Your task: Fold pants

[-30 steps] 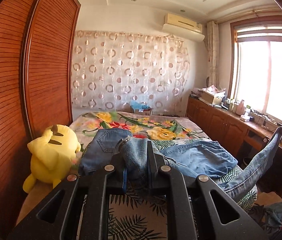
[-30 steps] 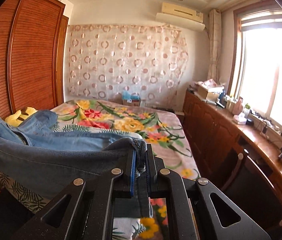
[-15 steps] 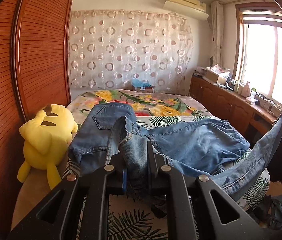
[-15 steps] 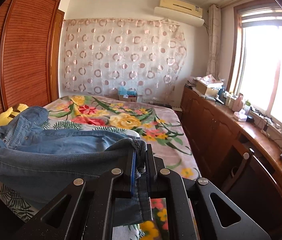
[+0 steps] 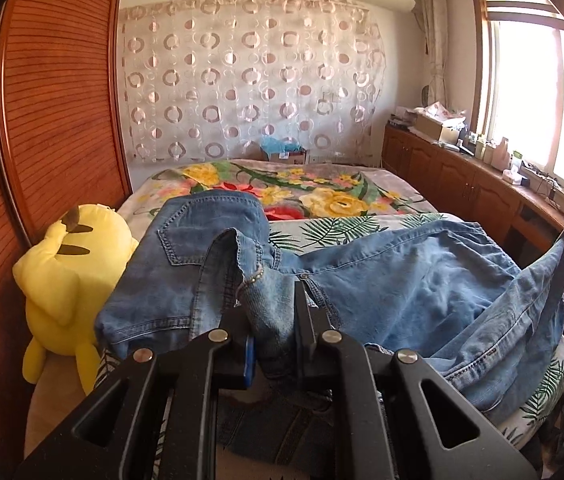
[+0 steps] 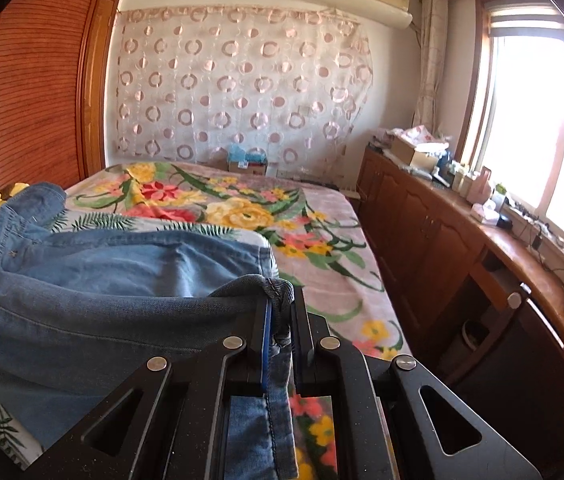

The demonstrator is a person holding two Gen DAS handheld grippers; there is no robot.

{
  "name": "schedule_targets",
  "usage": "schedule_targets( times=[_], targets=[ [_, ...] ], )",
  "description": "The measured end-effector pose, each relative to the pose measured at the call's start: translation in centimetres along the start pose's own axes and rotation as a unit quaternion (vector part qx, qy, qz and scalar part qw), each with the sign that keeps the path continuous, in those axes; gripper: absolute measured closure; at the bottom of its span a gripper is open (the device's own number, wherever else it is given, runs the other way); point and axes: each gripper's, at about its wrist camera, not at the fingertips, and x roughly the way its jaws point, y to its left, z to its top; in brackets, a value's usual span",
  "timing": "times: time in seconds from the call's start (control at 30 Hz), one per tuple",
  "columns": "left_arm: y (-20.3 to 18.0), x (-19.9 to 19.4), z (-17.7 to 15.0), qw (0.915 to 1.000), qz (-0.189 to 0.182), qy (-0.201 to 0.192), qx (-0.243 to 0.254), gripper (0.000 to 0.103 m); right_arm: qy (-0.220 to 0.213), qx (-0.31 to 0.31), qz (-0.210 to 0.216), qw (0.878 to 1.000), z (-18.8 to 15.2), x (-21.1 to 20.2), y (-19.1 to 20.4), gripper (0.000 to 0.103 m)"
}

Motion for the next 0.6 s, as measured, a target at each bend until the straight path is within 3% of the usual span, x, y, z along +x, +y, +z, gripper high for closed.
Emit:
schedule_targets(
  times=[0.43, 0.6],
  targets=[
    [-0.3, 3.3, 5.1, 0.9999, -0.001, -0.012, 0.002, 0.088, -0.028, -0.001, -0.015, 0.999, 6.9, 2.6, -1.1, 0.095],
    [-0.6, 6.3, 7.2, 0.9999, -0.003, -0.011, 0.008, 0.088, -0.030, -0.005, -0.027, 0.999, 9.1, 5.2, -1.4, 0.095]
  ],
)
